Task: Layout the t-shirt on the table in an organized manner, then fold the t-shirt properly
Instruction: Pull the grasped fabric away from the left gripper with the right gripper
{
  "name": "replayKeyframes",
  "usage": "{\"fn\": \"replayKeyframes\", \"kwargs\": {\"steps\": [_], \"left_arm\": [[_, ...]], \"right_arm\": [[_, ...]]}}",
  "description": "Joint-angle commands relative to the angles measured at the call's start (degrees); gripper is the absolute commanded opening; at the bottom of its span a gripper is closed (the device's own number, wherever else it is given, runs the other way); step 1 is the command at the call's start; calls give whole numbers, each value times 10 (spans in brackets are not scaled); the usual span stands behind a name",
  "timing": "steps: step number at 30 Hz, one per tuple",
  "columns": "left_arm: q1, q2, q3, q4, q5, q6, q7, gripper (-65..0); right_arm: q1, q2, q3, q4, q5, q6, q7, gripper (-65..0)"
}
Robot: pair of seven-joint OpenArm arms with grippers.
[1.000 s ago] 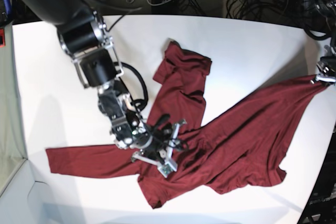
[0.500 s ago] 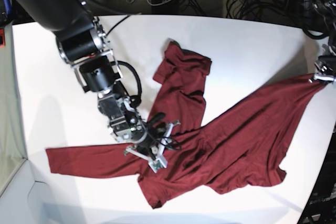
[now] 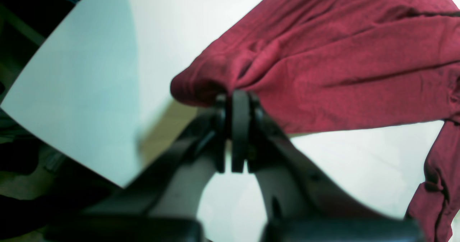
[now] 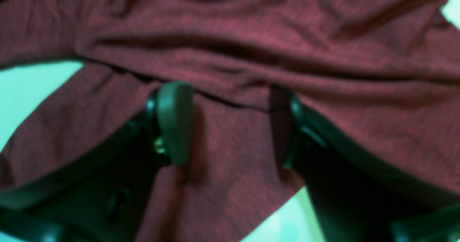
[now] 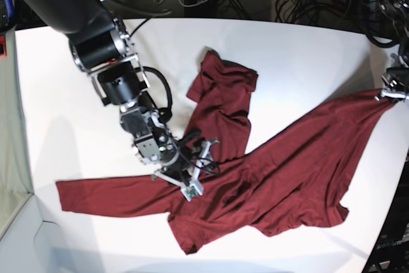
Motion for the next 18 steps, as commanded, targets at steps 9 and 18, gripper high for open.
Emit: {"fn": "replayKeyframes", "kwargs": {"steps": [9, 18], "left_arm": [[-1, -12, -4, 8, 0, 3, -8, -649], [-1, -12, -4, 8, 0, 3, -7, -649]], "right_arm": [[20, -4, 1, 10, 7, -4, 15, -260], [22, -14, 3, -13, 6, -4, 61, -262]]}}
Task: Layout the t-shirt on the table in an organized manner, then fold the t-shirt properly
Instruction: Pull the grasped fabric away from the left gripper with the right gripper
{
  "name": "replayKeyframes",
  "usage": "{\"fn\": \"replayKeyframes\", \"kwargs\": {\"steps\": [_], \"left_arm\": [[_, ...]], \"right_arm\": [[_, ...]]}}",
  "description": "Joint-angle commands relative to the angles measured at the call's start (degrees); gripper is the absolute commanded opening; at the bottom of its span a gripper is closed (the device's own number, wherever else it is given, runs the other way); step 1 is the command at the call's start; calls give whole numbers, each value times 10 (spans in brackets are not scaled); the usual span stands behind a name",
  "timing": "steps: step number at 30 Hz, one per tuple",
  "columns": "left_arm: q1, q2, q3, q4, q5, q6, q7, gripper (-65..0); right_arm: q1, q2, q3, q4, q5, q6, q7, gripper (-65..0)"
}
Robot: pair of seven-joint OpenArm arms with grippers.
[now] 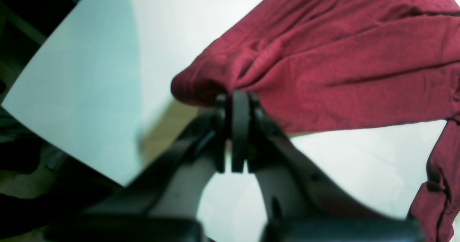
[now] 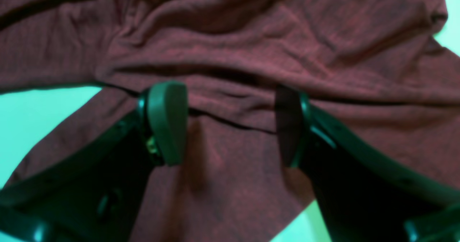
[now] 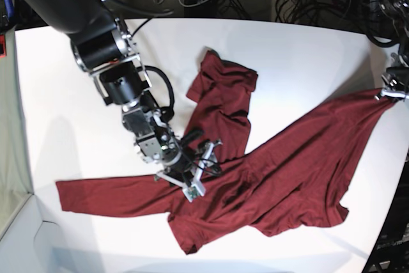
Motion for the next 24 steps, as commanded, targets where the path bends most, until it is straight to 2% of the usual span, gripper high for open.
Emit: {"fn": "replayKeyframes", "kwargs": {"steps": [1, 6, 8, 10, 14, 16, 24], "left_arm": [[-3, -12, -4, 9, -2, 3, -7, -649], [-3, -12, -4, 8, -2, 3, -7, -649], [-2, -12, -4, 8, -2, 3, -8, -649], [-2, -12, -4, 8, -2, 3, -8, -649], [-2, -12, -4, 8, -2, 3, -9, -649], [-2, -12, -4, 8, -2, 3, -9, -649], [-3, -12, -4, 8, -2, 3, -9, -649]], "right_arm": [[22, -8, 2, -5, 6, -4, 20, -262], [38, -16, 3, -70, 6, -4, 52, -265], [39, -23, 1, -83, 6, -4, 62, -298], [39, -24, 0, -87, 6, -4, 64, -366], [39, -24, 3, -84, 6, -4, 63, -578], [39, -24, 3, -84, 6, -4, 61, -650], [36, -20, 3, -55, 9, -4, 61, -650]]}}
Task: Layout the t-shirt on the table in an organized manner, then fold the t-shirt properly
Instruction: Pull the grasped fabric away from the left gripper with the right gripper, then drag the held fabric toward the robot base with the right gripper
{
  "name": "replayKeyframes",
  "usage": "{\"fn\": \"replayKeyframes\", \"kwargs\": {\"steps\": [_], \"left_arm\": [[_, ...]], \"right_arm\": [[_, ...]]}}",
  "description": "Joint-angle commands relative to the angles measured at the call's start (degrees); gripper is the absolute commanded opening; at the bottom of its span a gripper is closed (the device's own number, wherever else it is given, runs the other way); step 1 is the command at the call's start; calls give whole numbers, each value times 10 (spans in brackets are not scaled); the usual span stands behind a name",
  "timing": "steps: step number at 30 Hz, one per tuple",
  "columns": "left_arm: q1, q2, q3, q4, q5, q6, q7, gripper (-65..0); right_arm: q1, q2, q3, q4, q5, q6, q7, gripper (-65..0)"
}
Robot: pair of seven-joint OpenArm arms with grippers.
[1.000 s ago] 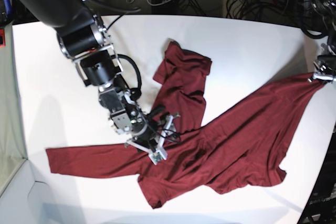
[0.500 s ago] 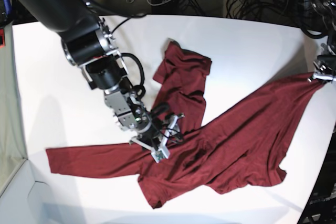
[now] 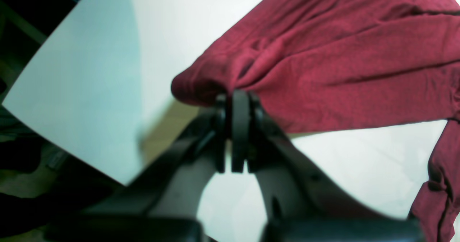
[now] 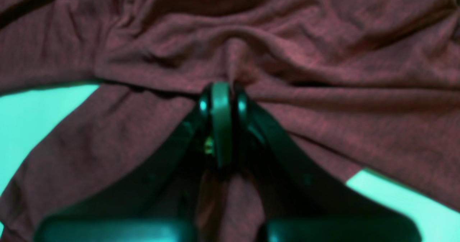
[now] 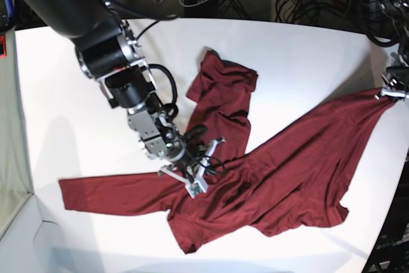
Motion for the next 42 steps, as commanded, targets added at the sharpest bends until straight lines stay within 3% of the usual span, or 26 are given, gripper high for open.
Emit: {"fn": "replayKeyframes", "kwargs": {"steps": [1, 4, 7, 17, 23, 29, 42], "left_arm": [[-4, -12, -4, 8, -1, 3, -8, -649], [-4, -12, -4, 9, -1, 3, -8, -649], [-4, -12, -5, 10, -2, 3, -8, -649], [-31, -12, -4, 12, -8, 3, -4, -649], [-39, -11, 11, 13, -8, 3, -8, -649], [-44, -10, 43, 13, -8, 3, -6, -649], [-44, 13, 51, 14, -7, 3, -5, -649]], "right_arm": [[17, -2, 1, 28, 5, -2, 16, -650], [-5, 9, 1, 92, 5, -2, 5, -650], [-32, 21, 3, 201, 6, -2, -50, -650], [-173, 71, 103, 565, 4, -2, -200, -650], [-293, 109, 155, 733, 3, -2, -229, -650], [-389, 118, 176, 812, 2, 0, -227, -650], [-525, 117, 178, 813, 2, 0, -227, -650]]}}
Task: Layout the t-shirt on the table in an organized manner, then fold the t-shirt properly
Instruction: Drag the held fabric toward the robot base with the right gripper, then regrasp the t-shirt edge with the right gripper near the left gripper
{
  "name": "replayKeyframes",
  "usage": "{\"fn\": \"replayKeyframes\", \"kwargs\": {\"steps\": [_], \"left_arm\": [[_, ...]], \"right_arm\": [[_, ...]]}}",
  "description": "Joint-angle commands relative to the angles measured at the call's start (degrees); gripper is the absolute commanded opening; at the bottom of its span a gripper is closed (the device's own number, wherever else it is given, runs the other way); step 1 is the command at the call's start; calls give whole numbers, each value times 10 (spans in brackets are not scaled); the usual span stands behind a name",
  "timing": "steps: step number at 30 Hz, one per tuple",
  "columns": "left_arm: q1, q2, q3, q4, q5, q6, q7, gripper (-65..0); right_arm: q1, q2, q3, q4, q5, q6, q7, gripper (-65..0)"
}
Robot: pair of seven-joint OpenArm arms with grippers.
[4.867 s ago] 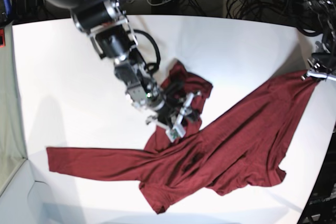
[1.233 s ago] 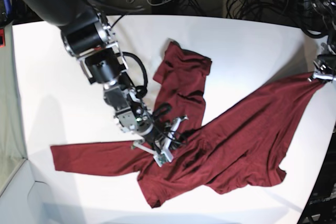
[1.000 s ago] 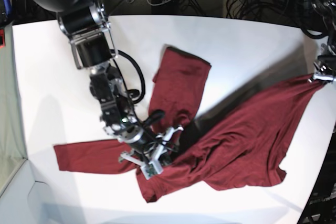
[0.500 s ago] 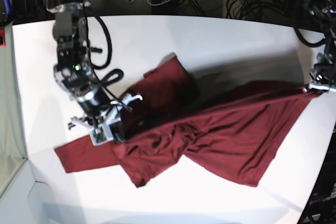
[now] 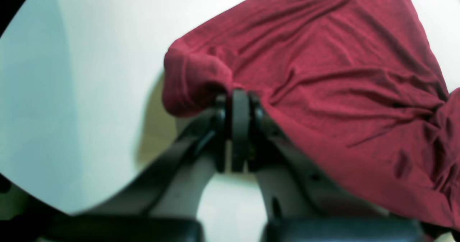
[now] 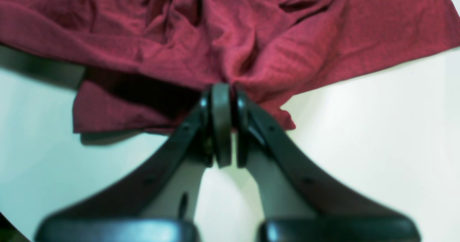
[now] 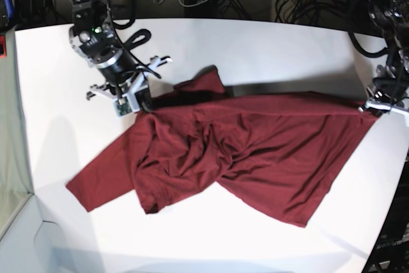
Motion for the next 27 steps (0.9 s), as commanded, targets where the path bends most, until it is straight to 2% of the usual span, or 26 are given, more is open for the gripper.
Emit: {"fn": "replayKeyframes", "kwargs": {"steps": [1, 3, 5, 10, 13, 18, 21, 27], "left_arm": [[-6, -9, -3, 11, -2, 3, -7, -649], [-6, -9, -3, 11, -2, 3, -7, -649], [-6, -8, -3, 11, -3, 3, -7, -649], [-6, -8, -2, 11, -3, 3, -7, -649], [-6, -8, -2, 11, -3, 3, -7, -649], [-6, -8, -2, 11, -3, 3, -7, -649], [-6, -8, -2, 11, -3, 3, -7, -649], [-6, -8, -2, 11, -3, 3, -7, -649]], "right_arm": [[3, 2, 1, 11, 6, -2, 15, -650], [2, 2, 1, 10, 6, -2, 13, -616], [2, 3, 0, 3, 6, -2, 1, -543], [6, 11, -2, 6, 6, -2, -77, -312], [3, 20, -4, 17, 6, -2, -85, -227], [3, 18, -5, 61, 6, -2, -84, -215], [24, 18, -39, 62, 6, -2, -84, -215], [70, 13, -105, -13, 6, -3, -84, -216]]}}
